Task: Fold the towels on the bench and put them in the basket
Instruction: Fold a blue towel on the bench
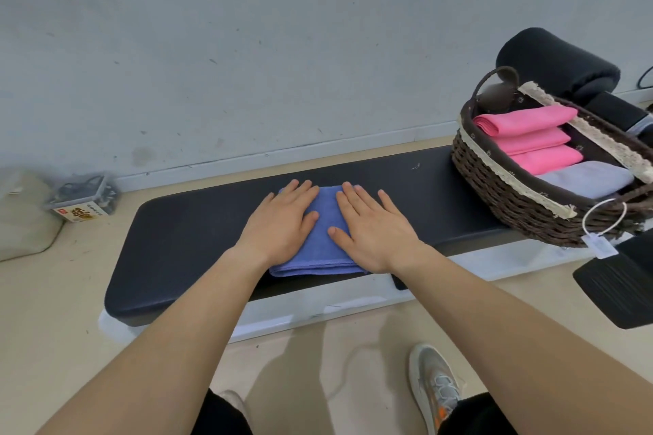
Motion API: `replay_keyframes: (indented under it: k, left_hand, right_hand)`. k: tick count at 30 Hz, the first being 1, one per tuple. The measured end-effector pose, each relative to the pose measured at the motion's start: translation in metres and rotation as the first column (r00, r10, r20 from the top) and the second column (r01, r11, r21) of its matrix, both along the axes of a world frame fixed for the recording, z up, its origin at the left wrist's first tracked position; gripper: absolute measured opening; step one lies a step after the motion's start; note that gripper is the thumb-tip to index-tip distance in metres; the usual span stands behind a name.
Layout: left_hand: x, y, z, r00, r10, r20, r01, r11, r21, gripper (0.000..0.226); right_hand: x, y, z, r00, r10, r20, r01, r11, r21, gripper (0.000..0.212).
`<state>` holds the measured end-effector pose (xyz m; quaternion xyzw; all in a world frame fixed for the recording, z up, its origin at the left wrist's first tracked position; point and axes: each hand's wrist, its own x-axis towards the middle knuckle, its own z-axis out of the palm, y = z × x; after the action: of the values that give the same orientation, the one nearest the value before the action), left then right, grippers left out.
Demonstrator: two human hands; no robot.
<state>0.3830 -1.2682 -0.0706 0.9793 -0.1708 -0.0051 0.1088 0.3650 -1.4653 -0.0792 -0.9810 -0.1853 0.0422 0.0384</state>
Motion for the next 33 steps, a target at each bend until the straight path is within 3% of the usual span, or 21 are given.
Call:
replay_keyframes:
  k: [7, 9, 11, 14, 16, 18, 20, 24, 29, 33]
  left_hand:
    - [0.001, 0.004, -0.016, 0.994, -0.024, -0.105, 0.028, 0.999, 0.041, 0.059]
    - [0.001, 0.005, -0.016, 0.993, -0.032, -0.111, 0.029, 0.999, -0.033, 0.059]
    - [-0.002, 0.007, -0.013, 0.995, -0.003, -0.1, -0.019, 0.975, -0.219, 0.056]
    - [-0.008, 0.013, -0.005, 0.981, 0.194, -0.01, -0.181, 0.892, -0.414, 0.054]
    - [-0.013, 0.02, 0.0, 0.925, 0.38, -0.015, -0.364, 0.872, -0.328, 0.059]
    - [-0.017, 0.025, 0.003, 0.866, 0.478, -0.144, -0.498, 0.848, -0.179, 0.057]
    - [-0.02, 0.025, 0.005, 0.858, 0.443, -0.262, -0.493, 0.852, -0.176, 0.048]
    - [-0.02, 0.019, 0.014, 0.883, 0.307, -0.356, -0.436, 0.819, -0.374, 0.026]
    - [-0.018, 0.034, 0.047, 0.901, 0.0, -0.434, -0.265, 0.793, -0.549, 0.022]
    - [-0.012, 0.054, 0.062, 0.855, -0.152, -0.495, -0.209, 0.773, -0.598, 0.019]
  right_hand:
    - [0.001, -0.005, -0.011, 0.996, -0.004, -0.089, 0.011, 0.997, 0.076, 0.076]
    - [0.001, -0.004, -0.01, 0.995, -0.01, -0.1, 0.02, 0.995, 0.095, 0.076]
    - [0.0, -0.003, -0.007, 0.995, -0.011, -0.104, 0.023, 0.993, 0.112, 0.076]
    - [0.005, -0.002, 0.005, 1.0, -0.017, -0.002, 0.017, 0.992, 0.121, 0.071]
    - [0.01, -0.001, 0.015, 0.996, -0.03, 0.088, 0.014, 0.986, 0.169, 0.065]
    - [0.016, 0.002, 0.023, 0.994, -0.041, 0.106, 0.015, 0.972, 0.236, 0.064]
    - [0.021, 0.008, 0.028, 0.997, -0.033, 0.069, 0.013, 0.963, 0.269, 0.067]
    - [0.034, 0.018, 0.041, 0.998, -0.002, -0.056, 0.021, 0.944, 0.33, 0.079]
    - [0.049, 0.016, 0.055, 0.92, 0.067, -0.387, 0.176, 0.81, 0.56, 0.089]
    - [0.049, 0.013, 0.057, 0.861, 0.179, -0.476, 0.162, 0.79, 0.591, 0.055]
